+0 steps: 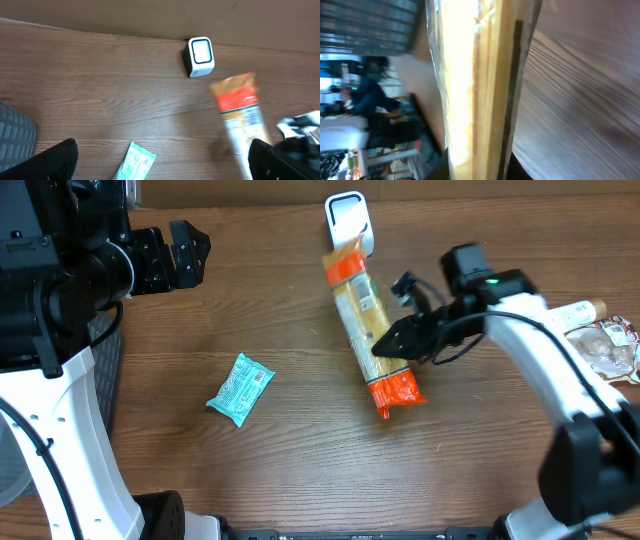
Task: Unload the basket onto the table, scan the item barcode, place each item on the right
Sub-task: 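Lift the spaghetti pack upright and hold it before the scanner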
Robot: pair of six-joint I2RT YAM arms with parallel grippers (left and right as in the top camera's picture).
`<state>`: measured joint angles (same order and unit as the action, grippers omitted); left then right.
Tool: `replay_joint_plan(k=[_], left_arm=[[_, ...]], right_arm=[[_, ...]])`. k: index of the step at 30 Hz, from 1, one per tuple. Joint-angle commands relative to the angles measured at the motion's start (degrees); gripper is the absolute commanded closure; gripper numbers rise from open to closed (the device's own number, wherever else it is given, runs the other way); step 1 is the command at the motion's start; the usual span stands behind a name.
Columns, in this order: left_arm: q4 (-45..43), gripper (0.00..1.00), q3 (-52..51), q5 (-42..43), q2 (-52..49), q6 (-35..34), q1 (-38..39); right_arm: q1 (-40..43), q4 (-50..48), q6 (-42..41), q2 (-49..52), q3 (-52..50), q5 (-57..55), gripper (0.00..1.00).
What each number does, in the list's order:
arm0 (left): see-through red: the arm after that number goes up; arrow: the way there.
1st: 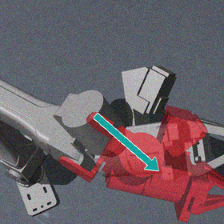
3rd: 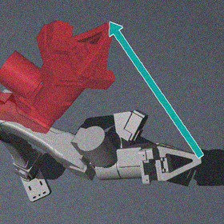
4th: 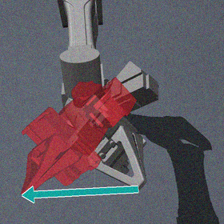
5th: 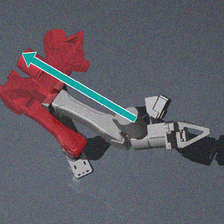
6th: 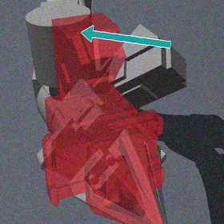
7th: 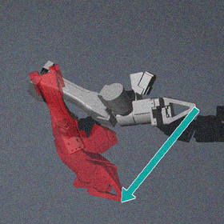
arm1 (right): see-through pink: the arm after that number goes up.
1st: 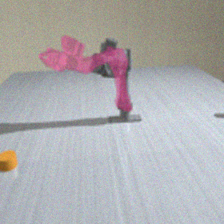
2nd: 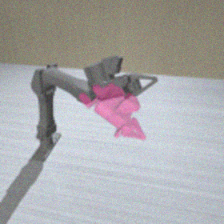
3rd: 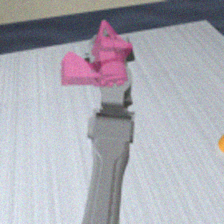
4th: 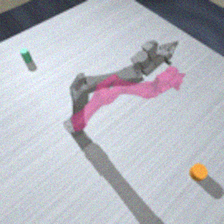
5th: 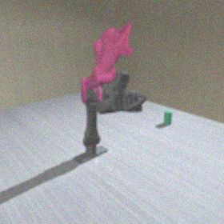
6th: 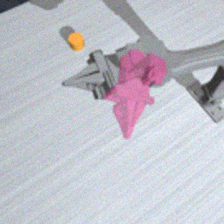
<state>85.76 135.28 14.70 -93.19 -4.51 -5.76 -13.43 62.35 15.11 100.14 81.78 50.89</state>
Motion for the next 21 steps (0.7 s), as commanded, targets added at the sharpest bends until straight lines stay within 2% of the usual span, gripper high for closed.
replay_joint_plan(k=[1, 7, 16, 18, 21], left_arm=[[-0.07, 0.00, 0.85, -0.28, -0.48, 0.22, -0.59], [-0.07, 0.01, 0.85, -0.28, -0.48, 0.22, -0.59], [-0.07, 0.00, 0.85, -0.28, -0.48, 0.22, -0.59], [-0.07, 0.00, 0.85, -0.28, -0.48, 0.20, -0.59], [-0.07, 0.00, 0.85, -0.28, -0.48, 0.22, -0.59]], right_arm=[[1.05, 0.22, 3.17, -6.62, 3.23, 14.53, 0.96], [1.18, 1.29, 3.17, -9.86, 3.23, 19.23, 0.96], [1.18, 2.08, 2.69, -10.51, 3.39, 19.69, 0.96], [1.18, 1.01, -2.86, -10.51, 4.26, 15.12, 0.96], [1.01, 0.76, -12.70, -10.51, 7.89, -0.02, 0.97]])
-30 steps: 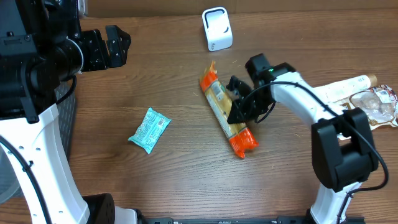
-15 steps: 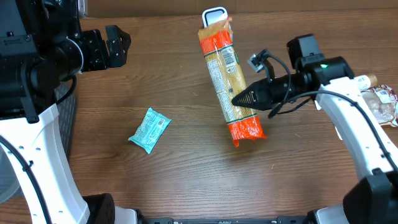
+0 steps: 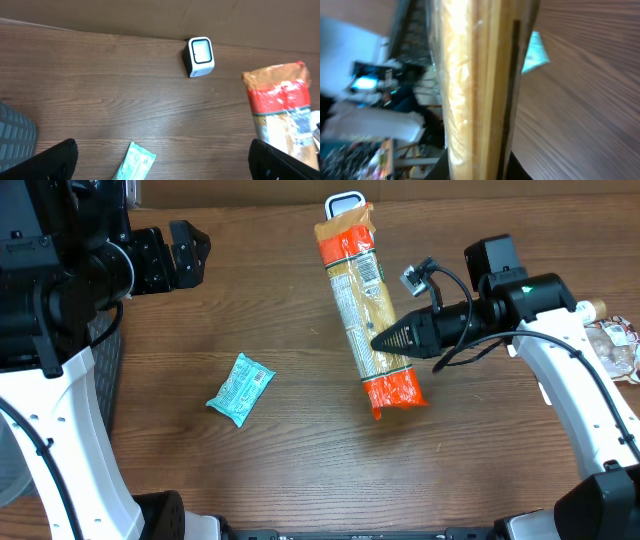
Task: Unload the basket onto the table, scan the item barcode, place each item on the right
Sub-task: 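Lift the spaghetti pack upright and hold it before the scanner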
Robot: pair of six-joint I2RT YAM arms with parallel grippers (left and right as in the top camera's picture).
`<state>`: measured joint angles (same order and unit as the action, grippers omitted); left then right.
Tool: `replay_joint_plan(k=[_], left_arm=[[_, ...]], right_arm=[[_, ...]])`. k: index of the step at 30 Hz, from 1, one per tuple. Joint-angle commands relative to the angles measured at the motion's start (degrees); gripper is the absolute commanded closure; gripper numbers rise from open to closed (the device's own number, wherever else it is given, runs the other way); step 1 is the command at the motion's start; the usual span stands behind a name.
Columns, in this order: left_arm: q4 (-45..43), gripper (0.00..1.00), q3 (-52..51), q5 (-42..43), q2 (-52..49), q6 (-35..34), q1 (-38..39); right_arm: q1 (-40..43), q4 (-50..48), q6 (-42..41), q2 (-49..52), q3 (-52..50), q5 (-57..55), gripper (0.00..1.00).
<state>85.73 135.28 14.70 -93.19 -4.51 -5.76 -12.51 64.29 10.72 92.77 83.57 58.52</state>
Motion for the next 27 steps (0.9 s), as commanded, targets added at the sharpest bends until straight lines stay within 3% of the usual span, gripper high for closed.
replay_joint_plan(k=[1, 3, 6, 10, 12, 17, 27], left_arm=[[-0.04, 0.00, 0.85, -0.28, -0.48, 0.22, -0.59], [-0.04, 0.00, 0.85, -0.28, -0.48, 0.22, -0.59], [-0.04, 0.00, 0.85, -0.28, -0.48, 0.20, -0.59], [-0.04, 0.00, 0.85, -0.28, -0.48, 0.22, -0.59], [-0.04, 0.00, 0.85, -0.28, -0.48, 0.22, -0.59], [-0.04, 0.00, 0.85, -0.28, -0.48, 0.20, -0.59], [-0.04, 0.00, 0.85, -0.28, -0.48, 0.22, -0.59]], right_arm=[[-0.20, -1.18, -11.32, -3.15, 8.39, -14.43, 0.97], [-1.09, -1.36, -14.58, -3.06, 12.17, -25.16, 0.97], [-5.03, -5.46, -18.60, -3.04, 16.00, -52.41, 0.96], [-12.04, -16.44, -16.39, -0.11, 15.06, -85.57, 0.96], [-14.49, -22.43, -14.16, 3.89, 15.08, -95.19, 0.96], [-15.93, -33.75, -3.19, 14.03, 15.08, -102.47, 0.96], [-15.78, -58.31, 25.51, 28.74, 15.08, -105.66, 0.96]])
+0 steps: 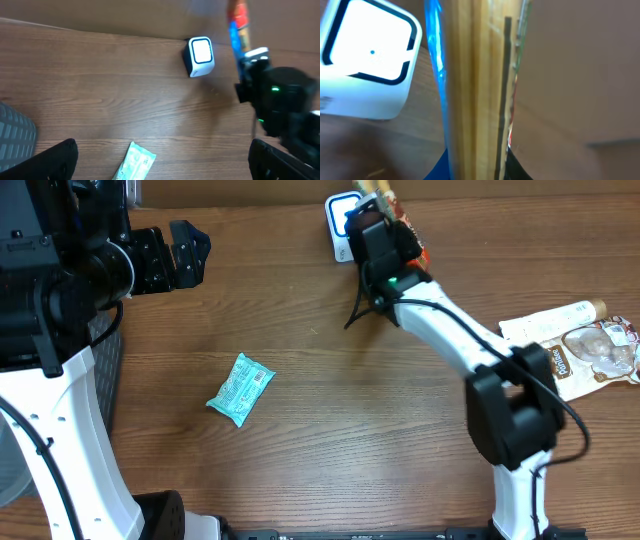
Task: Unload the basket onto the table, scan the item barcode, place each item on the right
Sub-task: 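Lift the spaghetti pack upright and hold it before the scanner, then carry the spaghetti pack right and release it on the pile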
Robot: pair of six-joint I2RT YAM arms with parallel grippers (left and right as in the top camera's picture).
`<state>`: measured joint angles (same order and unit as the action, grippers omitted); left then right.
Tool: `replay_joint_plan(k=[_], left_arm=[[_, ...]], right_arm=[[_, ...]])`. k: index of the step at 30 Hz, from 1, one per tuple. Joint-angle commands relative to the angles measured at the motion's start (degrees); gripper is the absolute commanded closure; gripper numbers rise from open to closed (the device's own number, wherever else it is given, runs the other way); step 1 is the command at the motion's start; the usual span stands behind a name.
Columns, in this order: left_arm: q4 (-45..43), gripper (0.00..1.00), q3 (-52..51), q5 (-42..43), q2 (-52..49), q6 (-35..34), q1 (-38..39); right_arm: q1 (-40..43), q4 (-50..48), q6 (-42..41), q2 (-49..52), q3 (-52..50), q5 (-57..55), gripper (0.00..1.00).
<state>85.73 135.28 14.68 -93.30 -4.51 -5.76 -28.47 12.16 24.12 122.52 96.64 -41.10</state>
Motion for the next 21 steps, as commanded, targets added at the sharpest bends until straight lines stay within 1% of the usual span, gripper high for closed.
replay_joint_plan(k=[1, 3, 5, 8, 10, 15, 19, 21], left_arm=[[-0.04, 0.00, 0.85, -0.26, -0.37, 0.22, -0.59], [-0.04, 0.00, 0.85, -0.26, -0.37, 0.22, -0.59], [-0.04, 0.00, 0.85, -0.26, -0.37, 0.22, -0.59], [-0.04, 0.00, 0.85, -0.26, -0.37, 0.20, -0.59], [-0.04, 0.00, 0.85, -0.26, -0.37, 0.22, -0.59], [-0.04, 0.00, 0.83, -0.26, -0.37, 0.20, -0.59], [-0.04, 0.00, 0.85, -0.26, -0.37, 0.22, -0.59], [-0.04, 0.01, 0.85, -0.26, -0.37, 0.22, -0.59]], right_arm=[[0.24, -8.55, 14.88, 0.11, 2.01, -6.05, 0.96], [0.50, -14.12, 21.62, 2.97, 2.01, -6.08, 0.96], [0.72, -17.75, 26.05, 5.01, 2.01, -6.69, 0.96], [1.18, -20.63, 33.46, 7.63, 2.01, -8.48, 0.96], [1.60, -22.73, 36.30, 9.20, 2.01, -10.54, 0.96], [2.86, -23.74, 36.83, 10.40, 2.01, -11.34, 0.96], [3.45, -27.74, 36.96, 10.40, 2.01, -11.32, 0.96], [3.48, -28.17, 37.29, 10.40, 2.01, -10.86, 0.96]])
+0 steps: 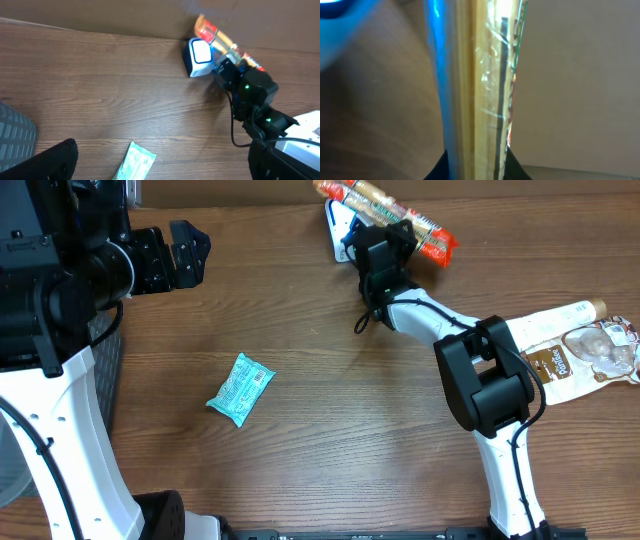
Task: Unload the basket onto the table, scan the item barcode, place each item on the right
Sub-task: 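Carry the spaghetti pack right and release it on the pile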
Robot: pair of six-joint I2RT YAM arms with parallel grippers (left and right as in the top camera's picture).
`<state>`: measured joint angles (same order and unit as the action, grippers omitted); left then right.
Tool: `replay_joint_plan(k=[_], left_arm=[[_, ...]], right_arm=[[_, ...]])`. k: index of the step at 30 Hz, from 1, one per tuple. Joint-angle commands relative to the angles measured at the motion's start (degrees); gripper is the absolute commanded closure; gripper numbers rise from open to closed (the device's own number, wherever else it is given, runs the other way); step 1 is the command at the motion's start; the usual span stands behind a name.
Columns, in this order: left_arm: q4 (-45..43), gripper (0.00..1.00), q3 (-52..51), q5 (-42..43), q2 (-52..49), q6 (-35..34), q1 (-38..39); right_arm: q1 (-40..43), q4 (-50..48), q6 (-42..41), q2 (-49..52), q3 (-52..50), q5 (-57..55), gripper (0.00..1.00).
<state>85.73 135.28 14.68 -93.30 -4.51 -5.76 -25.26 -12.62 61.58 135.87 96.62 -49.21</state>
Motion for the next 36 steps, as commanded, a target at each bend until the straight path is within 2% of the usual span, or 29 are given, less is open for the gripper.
replay_joint_plan(k=[1, 14, 24, 28, 32, 36], left_arm=[[-0.04, 0.00, 0.85, -0.26, -0.37, 0.20, -0.59], [-0.04, 0.00, 0.85, -0.26, -0.37, 0.22, -0.59], [-0.02, 0.01, 0.85, -0.26, -0.37, 0.22, -0.59], [-0.04, 0.00, 0.85, -0.26, -0.37, 0.22, -0.59], [-0.04, 0.00, 0.85, -0.26, -0.37, 0.20, -0.59], [-0.04, 0.00, 0.85, -0.26, -0.37, 0.20, -0.59]], right_arm=[[0.26, -3.39, -0.17, -2.95, 2.03, -2.58, 0.96], [0.24, -3.39, -0.24, -2.45, 2.03, -1.11, 0.96], [-1.18, -3.39, -0.22, -3.21, 2.05, -4.09, 0.96], [-1.99, -2.95, -4.04, -6.73, 2.05, -5.49, 0.96], [-3.02, 7.37, -12.48, -14.93, 2.10, -6.19, 0.96], [-4.33, 29.00, -29.88, -26.73, 2.10, -0.46, 0.96]])
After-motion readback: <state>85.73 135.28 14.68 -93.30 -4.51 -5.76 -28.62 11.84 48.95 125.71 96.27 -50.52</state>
